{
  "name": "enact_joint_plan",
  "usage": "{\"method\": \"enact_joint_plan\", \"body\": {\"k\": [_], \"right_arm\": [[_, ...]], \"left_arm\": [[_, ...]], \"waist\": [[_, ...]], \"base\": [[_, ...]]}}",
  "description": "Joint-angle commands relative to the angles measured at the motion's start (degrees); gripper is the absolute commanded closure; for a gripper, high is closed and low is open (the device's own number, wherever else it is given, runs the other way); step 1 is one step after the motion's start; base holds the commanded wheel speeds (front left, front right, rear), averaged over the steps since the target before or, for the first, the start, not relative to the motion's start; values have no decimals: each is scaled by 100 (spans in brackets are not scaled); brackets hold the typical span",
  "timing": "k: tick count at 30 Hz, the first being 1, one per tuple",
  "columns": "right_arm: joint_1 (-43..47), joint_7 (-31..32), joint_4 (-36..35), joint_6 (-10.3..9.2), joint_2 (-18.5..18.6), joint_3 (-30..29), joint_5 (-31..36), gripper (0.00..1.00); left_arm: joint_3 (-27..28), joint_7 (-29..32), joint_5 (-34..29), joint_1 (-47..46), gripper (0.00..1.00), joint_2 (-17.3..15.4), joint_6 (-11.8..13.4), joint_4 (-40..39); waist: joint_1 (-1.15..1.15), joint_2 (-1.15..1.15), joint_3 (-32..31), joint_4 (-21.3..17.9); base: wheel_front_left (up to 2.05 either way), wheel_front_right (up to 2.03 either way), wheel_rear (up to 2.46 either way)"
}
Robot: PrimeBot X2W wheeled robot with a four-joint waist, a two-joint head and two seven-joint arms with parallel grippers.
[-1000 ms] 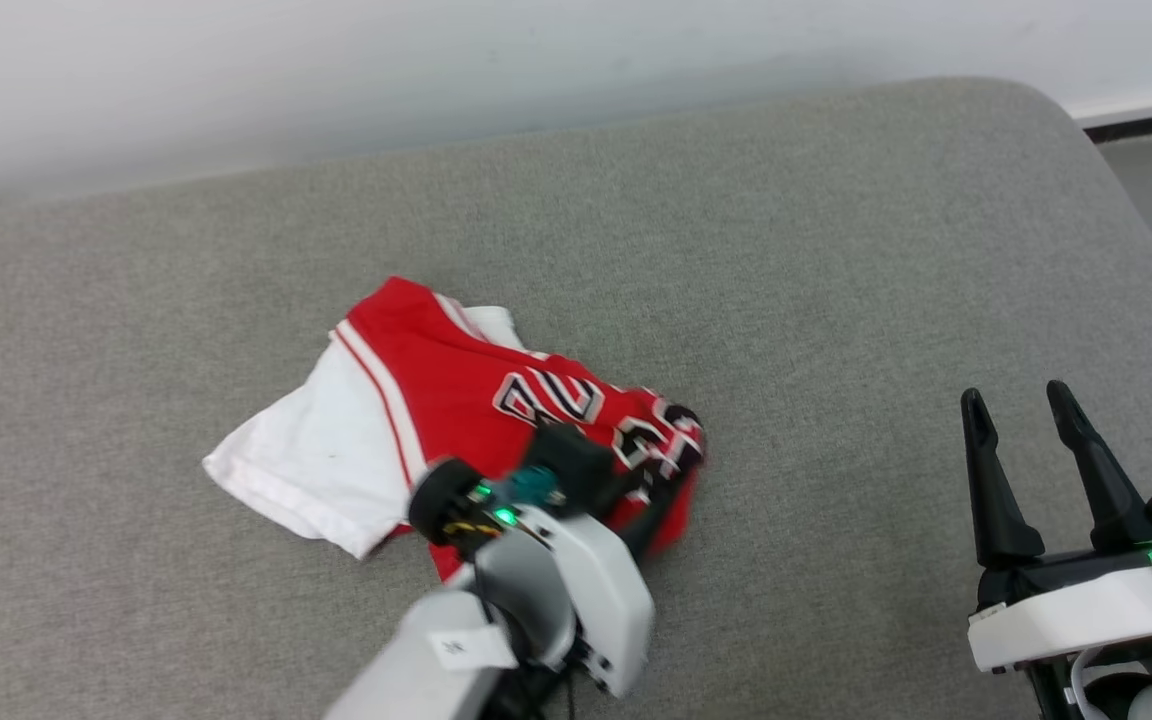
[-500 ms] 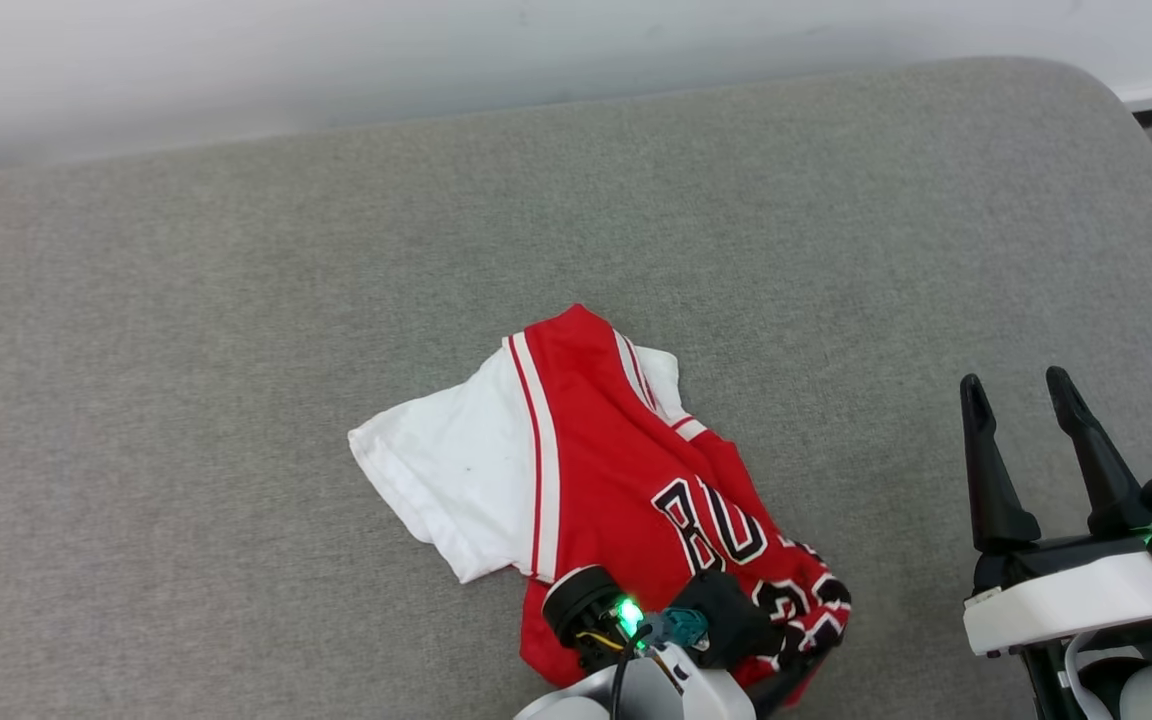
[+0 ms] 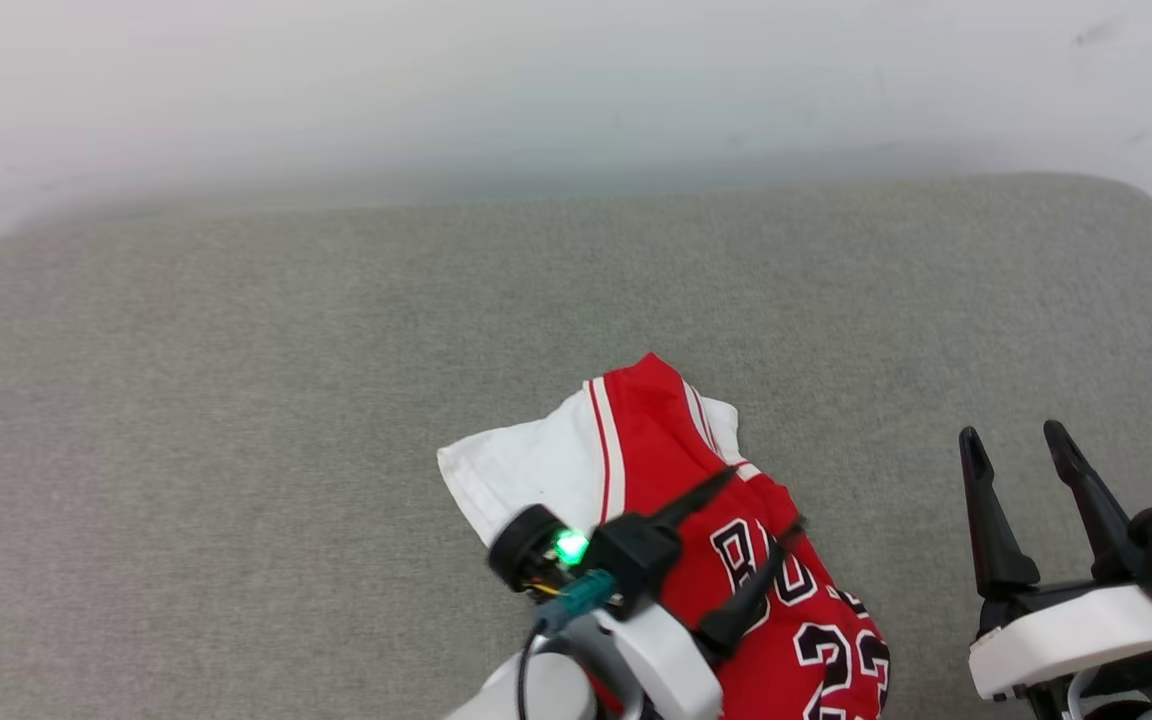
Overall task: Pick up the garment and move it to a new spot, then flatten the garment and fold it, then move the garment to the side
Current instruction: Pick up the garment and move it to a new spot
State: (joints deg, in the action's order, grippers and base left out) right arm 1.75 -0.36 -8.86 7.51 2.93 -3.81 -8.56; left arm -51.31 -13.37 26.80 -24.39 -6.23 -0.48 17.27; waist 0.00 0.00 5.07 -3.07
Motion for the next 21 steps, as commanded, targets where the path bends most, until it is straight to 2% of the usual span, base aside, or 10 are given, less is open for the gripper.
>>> {"method": "enact_joint_plan", "body": {"k": [1, 6, 13, 21], "right_arm": [[70, 19, -19, -4, -8, -18, 15, 0], [226, 91, -83, -4, -9, -64, -3, 0], [343, 149, -141, -4, -9, -80, -10, 0], [514, 224, -187, -4, -9, -124, -52, 0]], "left_arm": [[105, -58, -4, 111, 0, -23, 85, 35], [785, -170, 79, 325, 0, -257, 526, 2], [1789, -193, 105, 773, 0, -740, 1013, -304], [2888, -184, 230, 1482, 0, -1313, 1365, -722]], "waist": [[0, 0, -194, 150], [0, 0, -336, 279], [0, 0, -392, 418], [0, 0, -512, 527]], "base": [[0, 0, 0], [0, 0, 0], [0, 0, 0], [0, 0, 0]]}}
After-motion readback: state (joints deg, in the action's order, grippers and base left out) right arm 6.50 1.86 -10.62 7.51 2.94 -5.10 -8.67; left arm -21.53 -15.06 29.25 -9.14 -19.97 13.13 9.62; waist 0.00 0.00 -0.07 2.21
